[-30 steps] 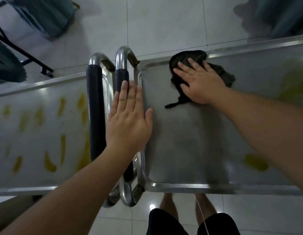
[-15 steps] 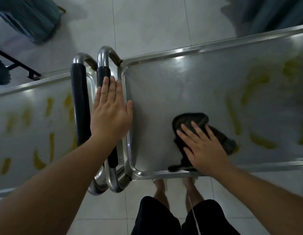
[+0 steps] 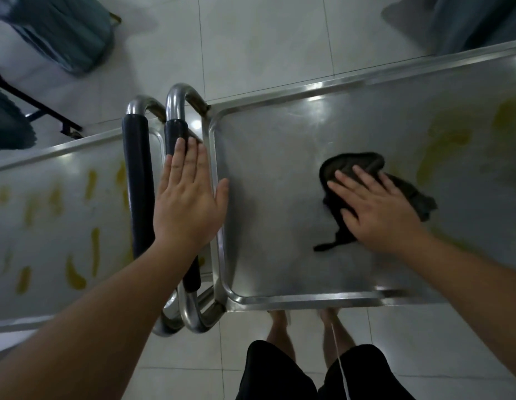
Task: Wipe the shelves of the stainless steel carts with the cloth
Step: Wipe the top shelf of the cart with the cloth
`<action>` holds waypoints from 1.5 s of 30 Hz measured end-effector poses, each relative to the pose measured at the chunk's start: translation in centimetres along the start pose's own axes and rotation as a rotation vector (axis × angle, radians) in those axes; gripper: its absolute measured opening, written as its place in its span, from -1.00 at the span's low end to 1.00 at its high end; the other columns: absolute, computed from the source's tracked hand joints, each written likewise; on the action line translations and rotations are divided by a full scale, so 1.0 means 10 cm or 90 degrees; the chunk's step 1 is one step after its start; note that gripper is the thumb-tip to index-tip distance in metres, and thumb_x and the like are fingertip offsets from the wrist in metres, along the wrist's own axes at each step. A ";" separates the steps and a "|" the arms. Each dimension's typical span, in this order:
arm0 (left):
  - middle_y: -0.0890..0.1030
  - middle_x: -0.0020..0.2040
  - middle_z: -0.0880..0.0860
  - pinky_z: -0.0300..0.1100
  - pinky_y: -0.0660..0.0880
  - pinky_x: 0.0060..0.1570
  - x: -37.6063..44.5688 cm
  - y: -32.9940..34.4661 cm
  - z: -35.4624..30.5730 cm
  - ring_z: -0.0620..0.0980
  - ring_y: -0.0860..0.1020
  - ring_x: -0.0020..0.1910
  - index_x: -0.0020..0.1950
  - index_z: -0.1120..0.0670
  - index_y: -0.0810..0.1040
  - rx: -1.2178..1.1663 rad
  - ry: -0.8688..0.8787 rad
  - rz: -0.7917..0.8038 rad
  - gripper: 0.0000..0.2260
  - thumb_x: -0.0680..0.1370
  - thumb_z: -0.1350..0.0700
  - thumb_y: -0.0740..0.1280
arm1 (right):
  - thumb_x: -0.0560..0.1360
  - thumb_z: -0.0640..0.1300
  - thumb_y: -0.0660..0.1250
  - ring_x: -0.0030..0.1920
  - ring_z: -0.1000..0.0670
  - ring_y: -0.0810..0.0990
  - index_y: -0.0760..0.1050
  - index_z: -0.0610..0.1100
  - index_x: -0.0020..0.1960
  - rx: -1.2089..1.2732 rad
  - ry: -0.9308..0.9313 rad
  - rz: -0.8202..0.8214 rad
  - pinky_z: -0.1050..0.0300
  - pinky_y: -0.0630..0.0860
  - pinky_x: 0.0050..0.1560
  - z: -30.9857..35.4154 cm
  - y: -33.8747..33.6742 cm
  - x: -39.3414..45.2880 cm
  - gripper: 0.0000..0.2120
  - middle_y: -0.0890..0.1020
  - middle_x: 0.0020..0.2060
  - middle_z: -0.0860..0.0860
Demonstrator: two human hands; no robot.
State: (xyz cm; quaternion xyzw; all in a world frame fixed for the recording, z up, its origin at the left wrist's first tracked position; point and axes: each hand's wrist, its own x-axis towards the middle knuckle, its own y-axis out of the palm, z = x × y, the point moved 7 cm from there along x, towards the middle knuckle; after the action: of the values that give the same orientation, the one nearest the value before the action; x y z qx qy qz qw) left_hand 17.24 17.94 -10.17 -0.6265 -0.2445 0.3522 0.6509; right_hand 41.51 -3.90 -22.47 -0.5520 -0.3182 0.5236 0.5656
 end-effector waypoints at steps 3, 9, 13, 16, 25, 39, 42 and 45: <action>-0.09 0.75 0.11 0.02 -0.21 0.68 0.00 0.01 0.02 -0.02 -0.24 0.71 0.73 0.17 -0.04 0.007 -0.005 0.000 -0.32 0.74 -0.24 -0.14 | 0.59 0.19 0.04 0.68 -0.03 0.10 0.19 0.17 0.67 0.026 0.041 0.026 -0.23 0.01 0.64 -0.28 -0.22 0.66 -0.36 0.19 0.67 0.15; -0.01 0.74 0.12 0.06 -0.12 0.69 0.02 0.00 0.04 -0.01 -0.18 0.72 0.73 0.17 0.02 -0.009 -0.011 -0.007 -0.38 0.77 -0.17 -0.06 | 0.60 0.22 -0.05 0.70 -0.01 -0.07 0.01 0.18 0.70 0.060 0.078 0.075 -0.20 -0.12 0.65 -0.67 -0.48 1.48 -0.34 0.00 0.70 0.19; -0.01 0.75 0.10 0.01 -0.16 0.69 0.02 -0.03 0.02 -0.04 -0.18 0.71 0.73 0.17 0.03 -0.014 -0.027 -0.001 -0.41 0.78 -0.13 -0.04 | 0.65 0.20 0.00 0.70 -0.01 -0.06 0.02 0.16 0.70 0.051 0.076 0.067 -0.19 -0.10 0.65 -0.66 -0.47 1.34 -0.36 0.03 0.70 0.17; -0.02 0.75 0.10 0.01 -0.17 0.68 0.03 -0.04 0.00 -0.04 -0.19 0.71 0.73 0.16 0.01 -0.009 -0.027 0.004 -0.41 0.78 -0.12 -0.05 | 0.59 0.23 -0.04 0.69 -0.05 0.01 0.08 0.14 0.70 0.039 0.037 0.061 -0.22 -0.05 0.64 -0.53 -0.40 0.90 -0.32 0.10 0.69 0.14; -0.02 0.75 0.10 0.02 -0.16 0.69 0.03 -0.04 0.00 -0.05 -0.19 0.71 0.73 0.15 0.01 -0.013 -0.028 0.003 -0.36 0.75 -0.20 -0.16 | 0.68 0.20 0.02 0.69 -0.06 0.08 0.11 0.13 0.70 -0.012 -0.001 0.047 -0.22 0.04 0.64 -0.32 0.32 -1.43 -0.40 0.14 0.69 0.12; -0.02 0.74 0.13 0.05 -0.16 0.69 0.03 -0.01 0.02 -0.02 -0.21 0.71 0.72 0.19 0.04 0.011 -0.018 0.012 -0.31 0.74 -0.25 -0.13 | 0.56 0.23 0.00 0.67 -0.08 0.14 0.20 0.11 0.67 -0.004 0.024 0.056 -0.25 0.09 0.60 -1.19 -0.37 0.41 -0.32 0.24 0.66 0.09; -0.01 0.74 0.13 0.06 -0.15 0.69 0.03 -0.02 0.02 -0.02 -0.22 0.71 0.72 0.18 0.04 0.012 -0.021 0.016 -0.30 0.73 -0.26 -0.12 | 0.54 0.28 -0.07 0.69 -0.03 0.00 0.04 0.17 0.70 0.014 0.059 0.083 -0.21 -0.03 0.63 -1.43 -0.56 1.01 -0.27 0.08 0.69 0.15; -0.02 0.74 0.12 0.07 -0.15 0.69 0.03 -0.03 0.02 -0.01 -0.22 0.71 0.73 0.18 0.04 0.021 -0.024 0.021 -0.29 0.73 -0.27 -0.12 | 0.54 0.29 -0.07 0.70 -0.02 -0.06 -0.01 0.18 0.70 0.026 0.068 0.086 -0.22 -0.08 0.65 -1.51 -0.67 1.34 -0.27 0.02 0.70 0.18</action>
State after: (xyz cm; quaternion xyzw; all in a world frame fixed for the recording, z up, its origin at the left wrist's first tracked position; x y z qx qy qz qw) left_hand 17.37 18.31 -9.88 -0.6130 -0.2407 0.3785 0.6504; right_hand 60.66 5.41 -21.85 -0.5878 -0.2387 0.5365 0.5566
